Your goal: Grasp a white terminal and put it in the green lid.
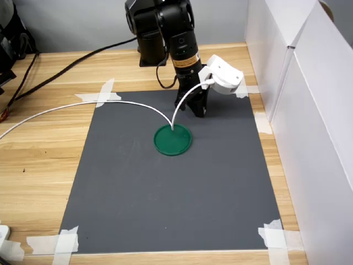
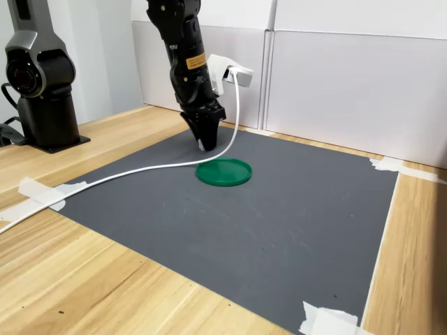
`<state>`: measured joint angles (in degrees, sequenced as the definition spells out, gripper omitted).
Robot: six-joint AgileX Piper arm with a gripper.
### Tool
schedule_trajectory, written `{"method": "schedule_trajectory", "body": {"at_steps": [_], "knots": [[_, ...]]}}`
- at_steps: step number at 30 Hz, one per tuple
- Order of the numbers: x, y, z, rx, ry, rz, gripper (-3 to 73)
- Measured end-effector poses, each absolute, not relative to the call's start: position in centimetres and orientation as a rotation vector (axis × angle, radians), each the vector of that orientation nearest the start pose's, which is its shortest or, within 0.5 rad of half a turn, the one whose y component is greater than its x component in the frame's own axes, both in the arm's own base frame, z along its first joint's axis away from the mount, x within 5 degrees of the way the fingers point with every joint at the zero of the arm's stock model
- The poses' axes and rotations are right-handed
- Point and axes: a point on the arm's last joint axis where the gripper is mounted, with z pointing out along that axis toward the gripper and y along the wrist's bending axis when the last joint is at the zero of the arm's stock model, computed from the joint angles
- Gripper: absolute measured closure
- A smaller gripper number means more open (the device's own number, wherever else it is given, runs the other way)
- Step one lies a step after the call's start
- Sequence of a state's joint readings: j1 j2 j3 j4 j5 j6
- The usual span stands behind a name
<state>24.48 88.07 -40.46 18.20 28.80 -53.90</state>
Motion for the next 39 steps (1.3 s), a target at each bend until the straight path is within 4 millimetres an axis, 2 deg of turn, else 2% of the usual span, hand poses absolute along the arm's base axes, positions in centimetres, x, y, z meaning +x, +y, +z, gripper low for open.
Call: {"method": "schedule_trajectory", "body": {"at_steps": [4, 13, 18, 28, 39], "knots": [[23.1, 12.0, 18.0, -1.453, 2.317, 0.143, 60.1], [24.4, 12.3, 22.3, -1.424, 2.287, 0.094, 60.1], [25.6, 10.9, 23.6, -1.369, 2.325, 0.051, 60.1], [27.3, 6.7, 23.5, -1.339, 2.338, -0.048, 60.1], [29.3, 6.3, 20.1, -1.36, 2.382, -0.054, 60.1]]}}
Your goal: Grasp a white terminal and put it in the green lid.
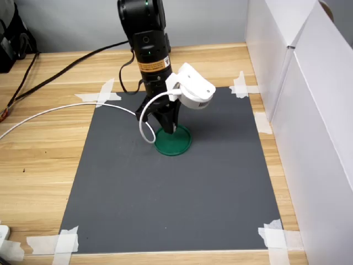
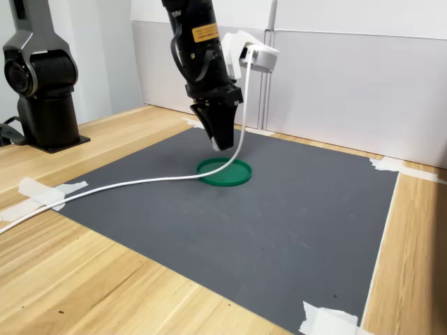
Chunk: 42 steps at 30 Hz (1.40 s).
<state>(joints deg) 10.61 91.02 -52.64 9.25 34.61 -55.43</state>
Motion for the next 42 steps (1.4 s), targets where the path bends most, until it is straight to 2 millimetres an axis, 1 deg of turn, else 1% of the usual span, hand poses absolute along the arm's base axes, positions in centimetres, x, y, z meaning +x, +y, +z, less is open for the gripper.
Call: {"method": "schedule_trajectory", "body": {"at_steps": [5, 9, 12, 15, 21, 23, 24, 26, 29, 32, 34, 35, 37, 39, 42], "knots": [[29.6, 6.4, 19.1, -1.373, 2.41, -0.04, 60.1], [29.7, 6.4, 18.7, -1.376, 2.417, -0.037, 60.1], [29.8, 6.4, 18.6, -1.369, 2.41, -0.044, 58.1], [29.9, 6.4, 18.7, -1.366, 2.404, -0.048, 51.5], [30.0, 6.5, 18.8, -1.362, 2.404, -0.045, 28.2], [30.0, 6.5, 18.8, -1.357, 2.405, -0.04, 22.2], [29.9, 6.5, 19.0, -1.349, 2.405, -0.035, 20.0], [29.8, 6.6, 19.6, -1.324, 2.393, -0.027, 17.9], [29.2, 6.6, 21.7, -1.26, 2.34, -0.023, 17.1], [28.3, 6.6, 24.5, -1.195, 2.258, -0.036, 17.6], [27.5, 6.5, 26.3, -1.159, 2.204, -0.045, 20.1], [27.0, 6.4, 27.3, -1.136, 2.175, -0.051, 22.7], [25.9, 6.3, 29.2, -1.086, 2.124, -0.059, 30.0], [24.5, 6.0, 30.7, -1.031, 2.08, -0.063, 39.1], [21.9, 5.6, 32.4, -0.969, 2.022, -0.066, 56.1]]}}
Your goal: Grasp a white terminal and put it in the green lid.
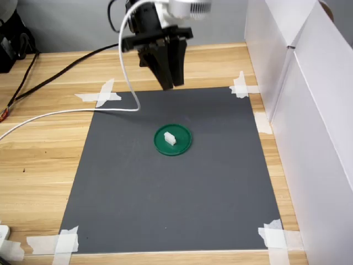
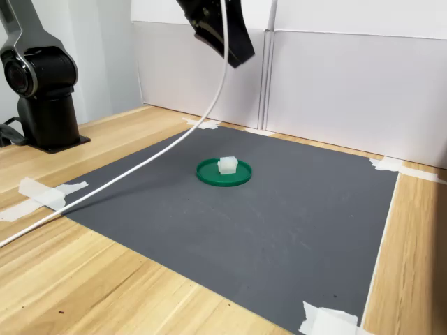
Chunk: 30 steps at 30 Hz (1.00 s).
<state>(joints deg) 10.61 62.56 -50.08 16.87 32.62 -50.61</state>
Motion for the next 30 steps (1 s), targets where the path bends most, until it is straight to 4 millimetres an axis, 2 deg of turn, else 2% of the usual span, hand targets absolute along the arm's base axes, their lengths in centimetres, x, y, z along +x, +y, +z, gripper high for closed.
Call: {"method": "schedule_trajectory", "body": {"at_steps": [3, 7, 10, 16, 21, 26, 30], "knots": [[18.5, 5.0, 34.0, -0.896, 1.94, -0.064, 67.1], [14.2, 4.1, 34.7, -0.758, 1.853, -0.035, 70.5], [11.2, 3.5, 34.1, -0.665, 1.805, -0.005, 70.9], [7.1, 2.7, 31.4, -0.541, 1.761, 0.059, 71.0], [5.5, 1.9, 29.7, -0.33, 1.762, 0.1, 71.0], [5.3, 1.1, 28.7, -0.123, 1.776, 0.064, 71.0], [5.4, 0.6, 28.2, -0.026, 1.753, 0.004, 71.0]]}}
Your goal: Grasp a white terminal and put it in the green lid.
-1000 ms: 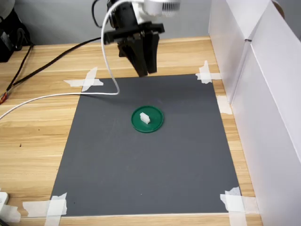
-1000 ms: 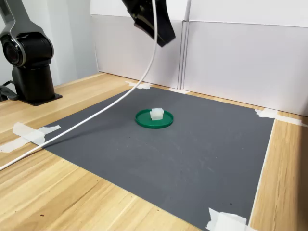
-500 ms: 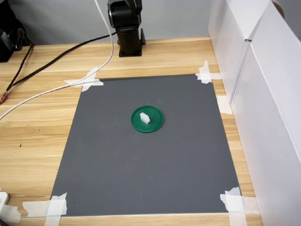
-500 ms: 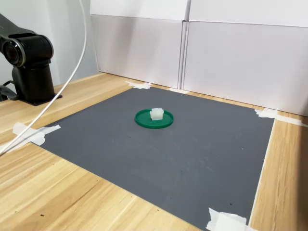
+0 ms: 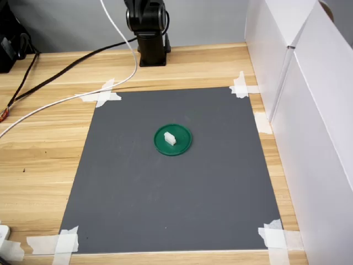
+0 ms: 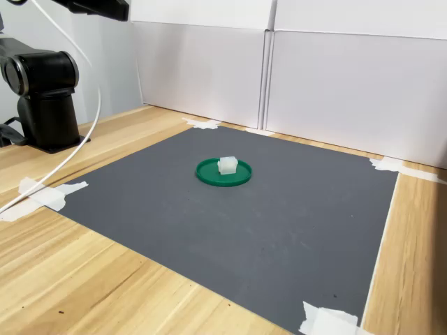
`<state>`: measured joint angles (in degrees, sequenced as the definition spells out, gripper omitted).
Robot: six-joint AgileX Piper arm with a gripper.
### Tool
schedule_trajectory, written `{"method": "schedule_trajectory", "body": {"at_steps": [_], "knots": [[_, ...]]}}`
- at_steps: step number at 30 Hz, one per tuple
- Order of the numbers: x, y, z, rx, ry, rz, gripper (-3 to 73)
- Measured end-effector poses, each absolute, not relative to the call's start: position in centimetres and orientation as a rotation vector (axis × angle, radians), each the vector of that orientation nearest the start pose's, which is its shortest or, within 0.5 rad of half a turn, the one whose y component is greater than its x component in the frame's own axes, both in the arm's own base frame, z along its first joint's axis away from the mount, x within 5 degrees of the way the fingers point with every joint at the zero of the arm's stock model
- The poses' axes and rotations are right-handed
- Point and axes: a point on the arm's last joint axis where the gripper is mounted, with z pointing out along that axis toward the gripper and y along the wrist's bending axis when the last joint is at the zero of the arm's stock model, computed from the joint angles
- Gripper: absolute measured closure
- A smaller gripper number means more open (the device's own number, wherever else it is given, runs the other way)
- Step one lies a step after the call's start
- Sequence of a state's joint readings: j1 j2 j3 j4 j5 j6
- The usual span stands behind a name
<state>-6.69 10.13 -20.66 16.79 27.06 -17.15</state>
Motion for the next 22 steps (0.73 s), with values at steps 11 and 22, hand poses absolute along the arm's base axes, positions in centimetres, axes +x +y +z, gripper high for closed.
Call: {"method": "schedule_trajectory", "body": {"at_steps": [11, 22], "knots": [[5.0, 0.4, 23.7, 0.043, 1.77, -0.003, 71.0], [4.5, 0.4, 23.2, 0.021, 1.743, -0.044, 71.0]]}}
